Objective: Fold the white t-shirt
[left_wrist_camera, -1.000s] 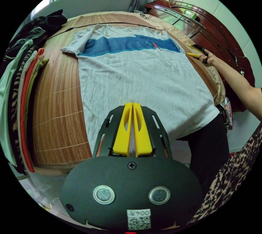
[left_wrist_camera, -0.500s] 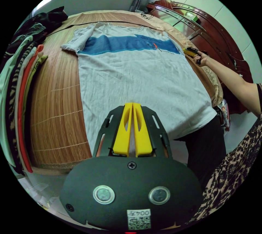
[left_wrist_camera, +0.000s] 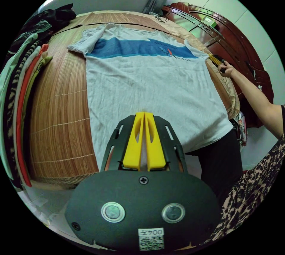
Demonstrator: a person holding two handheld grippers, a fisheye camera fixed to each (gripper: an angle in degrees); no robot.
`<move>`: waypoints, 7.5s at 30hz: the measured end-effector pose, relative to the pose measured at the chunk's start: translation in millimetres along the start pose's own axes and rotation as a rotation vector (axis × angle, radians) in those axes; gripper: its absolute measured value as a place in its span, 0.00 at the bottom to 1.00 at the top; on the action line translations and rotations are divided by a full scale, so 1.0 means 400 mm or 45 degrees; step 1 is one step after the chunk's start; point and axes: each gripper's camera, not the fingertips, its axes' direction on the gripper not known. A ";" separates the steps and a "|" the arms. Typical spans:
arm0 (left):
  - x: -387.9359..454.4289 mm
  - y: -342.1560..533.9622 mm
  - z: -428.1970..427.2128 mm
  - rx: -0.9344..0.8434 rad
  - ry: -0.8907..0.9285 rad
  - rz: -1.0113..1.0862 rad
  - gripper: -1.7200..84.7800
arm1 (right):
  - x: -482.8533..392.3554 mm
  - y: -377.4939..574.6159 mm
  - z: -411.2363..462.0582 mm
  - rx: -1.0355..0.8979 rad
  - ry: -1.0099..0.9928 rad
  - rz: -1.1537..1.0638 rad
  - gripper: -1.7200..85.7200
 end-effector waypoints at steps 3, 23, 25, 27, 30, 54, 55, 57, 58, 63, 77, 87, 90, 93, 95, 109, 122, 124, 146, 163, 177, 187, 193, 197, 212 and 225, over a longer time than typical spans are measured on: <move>-0.008 0.003 -0.004 0.007 0.009 -0.001 0.02 | -0.150 0.023 0.056 -0.027 0.186 -0.245 0.02; -0.054 0.013 -0.034 0.032 0.066 -0.030 0.02 | -0.445 0.648 0.618 -0.551 1.209 -1.857 0.12; -0.058 0.016 -0.039 0.036 0.068 -0.032 0.02 | -0.469 0.598 0.565 -0.521 1.014 -1.684 0.15; -0.062 0.023 -0.046 0.047 0.070 -0.028 0.02 | -0.483 0.532 0.512 -0.435 0.906 -1.530 0.15; -0.075 0.036 -0.054 0.076 0.092 -0.025 0.02 | -0.467 0.348 0.429 -0.291 0.790 -1.113 0.14; -0.262 0.115 -0.092 0.252 0.464 -0.076 0.02 | -0.609 -0.065 0.713 -0.276 1.189 -0.970 0.14; -0.269 0.116 -0.093 0.253 0.475 -0.083 0.02 | -0.621 -0.017 0.686 -0.263 1.115 -1.016 0.14; -0.278 0.118 -0.096 0.256 0.481 -0.086 0.02 | -0.629 0.059 0.661 -0.272 1.045 -1.088 0.13; -0.279 0.118 -0.097 0.257 0.482 -0.086 0.02 | -0.629 0.104 0.656 -0.294 1.038 -1.119 0.13; -0.296 0.122 -0.102 0.260 0.492 -0.092 0.02 | -0.626 0.314 0.710 -0.514 1.004 -1.505 0.15; -0.340 0.128 -0.106 0.264 0.524 -0.107 0.02 | -0.657 0.382 0.803 -0.587 1.124 -1.775 0.05; -0.372 0.130 -0.098 0.267 0.540 -0.119 0.02 | -0.570 0.485 0.745 -0.789 1.132 -1.826 0.12; -0.381 0.130 -0.095 0.266 0.547 -0.123 0.02 | -0.588 0.464 0.739 -0.713 1.104 -1.765 0.13; -0.394 0.128 -0.090 0.266 0.558 -0.127 0.02 | -0.640 0.431 0.730 -0.561 1.072 -1.739 0.12; -0.402 0.128 -0.087 0.266 0.563 -0.129 0.02 | -0.668 0.399 0.748 -0.477 1.084 -1.715 0.11; -0.457 0.120 -0.058 0.264 0.595 -0.146 0.02 | -0.610 0.137 1.031 -0.531 1.240 -1.294 0.13; -0.503 0.106 -0.019 0.266 0.602 -0.154 0.02 | -0.493 0.038 0.912 -0.492 1.021 -1.029 0.06; -0.509 0.104 -0.012 0.266 0.602 -0.155 0.02 | -0.488 0.044 0.896 -0.453 1.009 -1.047 0.05; -0.510 0.060 0.080 0.268 0.481 -0.114 0.02 | -0.238 0.576 0.126 -0.034 -0.320 -0.796 0.17; -0.641 -0.204 -0.068 0.277 0.116 -0.213 0.11 | 0.013 0.778 0.017 -0.229 -0.330 -0.926 0.21; -0.895 -0.528 0.187 0.234 -0.018 -0.550 0.16 | 0.006 0.813 0.243 -0.318 -0.141 -1.151 0.21; -0.809 -0.625 0.302 0.182 -0.080 -0.539 0.08 | -0.043 0.869 0.334 -0.357 0.146 -1.191 0.20; -0.630 -0.540 0.216 0.496 -0.054 -0.358 0.04 | -0.081 0.890 0.371 -0.363 0.200 -1.213 0.20; -0.365 -0.517 0.157 0.584 -0.047 -0.006 0.04 | -0.108 0.905 0.382 -0.312 0.225 -1.232 0.19; 0.410 -0.341 0.630 -0.031 -1.017 1.408 0.11 | -0.214 0.889 0.444 -0.321 0.244 -1.203 0.16; -0.069 -0.371 0.232 0.376 0.172 0.309 0.20 | -0.513 0.820 0.653 -0.557 0.118 -1.301 0.11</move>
